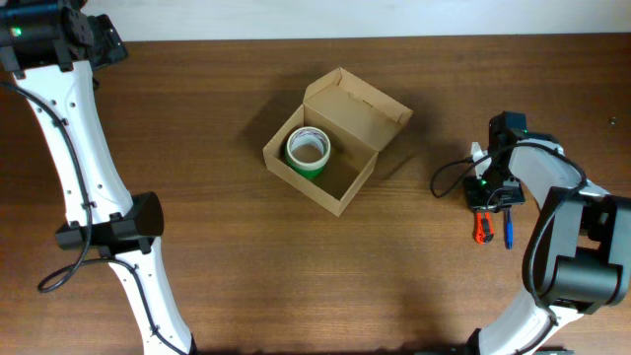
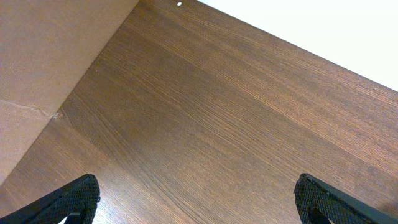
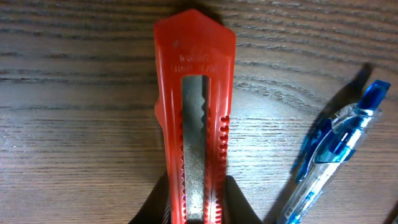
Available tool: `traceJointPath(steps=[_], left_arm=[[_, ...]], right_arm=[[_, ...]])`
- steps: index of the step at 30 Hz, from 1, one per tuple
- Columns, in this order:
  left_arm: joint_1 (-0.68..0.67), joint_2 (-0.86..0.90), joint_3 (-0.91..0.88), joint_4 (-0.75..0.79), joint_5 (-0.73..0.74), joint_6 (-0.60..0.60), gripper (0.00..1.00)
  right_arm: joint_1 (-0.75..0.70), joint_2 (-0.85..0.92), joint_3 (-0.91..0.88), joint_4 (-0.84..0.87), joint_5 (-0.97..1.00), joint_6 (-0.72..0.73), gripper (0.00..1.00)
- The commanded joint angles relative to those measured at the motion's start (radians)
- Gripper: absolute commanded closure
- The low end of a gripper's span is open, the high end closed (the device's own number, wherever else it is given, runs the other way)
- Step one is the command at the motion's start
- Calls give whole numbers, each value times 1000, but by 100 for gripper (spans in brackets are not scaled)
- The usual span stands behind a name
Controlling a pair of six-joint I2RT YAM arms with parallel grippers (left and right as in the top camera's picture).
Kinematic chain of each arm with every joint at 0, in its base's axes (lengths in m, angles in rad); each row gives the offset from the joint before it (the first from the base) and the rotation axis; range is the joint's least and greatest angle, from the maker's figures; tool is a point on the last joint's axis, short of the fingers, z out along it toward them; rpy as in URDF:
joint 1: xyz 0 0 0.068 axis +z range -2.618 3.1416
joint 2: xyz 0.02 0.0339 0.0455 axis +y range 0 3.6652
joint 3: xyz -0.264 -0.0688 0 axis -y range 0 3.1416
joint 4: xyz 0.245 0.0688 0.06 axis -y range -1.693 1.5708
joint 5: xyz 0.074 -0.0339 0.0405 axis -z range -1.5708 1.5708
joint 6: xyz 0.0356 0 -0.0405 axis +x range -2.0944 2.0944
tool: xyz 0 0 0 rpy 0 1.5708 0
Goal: Pack container
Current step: 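Grasp the orange box cutter with the right gripper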
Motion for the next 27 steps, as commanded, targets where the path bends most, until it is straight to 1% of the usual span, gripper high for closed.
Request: traceJointPath(steps=[1,9,14,17,20,24,27], left_arm=[[3,-27,9,0,-7,12,0],[3,-27,9,0,-7,12,0],[3,-27,9,0,-7,12,0],[3,-27,9,0,-7,12,0],[3,-27,9,0,-7,12,0],[3,-27,9,0,-7,12,0],[3,-27,9,0,-7,12,0]], right_arm=[[-6,10,-4,3,9,12,90],[-6,9,3,2,8,31,90],[-6,6,68,-37,5,65,91],[-6,6,161,-98,-19,79,96],[-5,6,277,-160,-35,93,96],[-5,6,477,-274,-53,138,97],[8,6,623,-363,-56,143,96]])
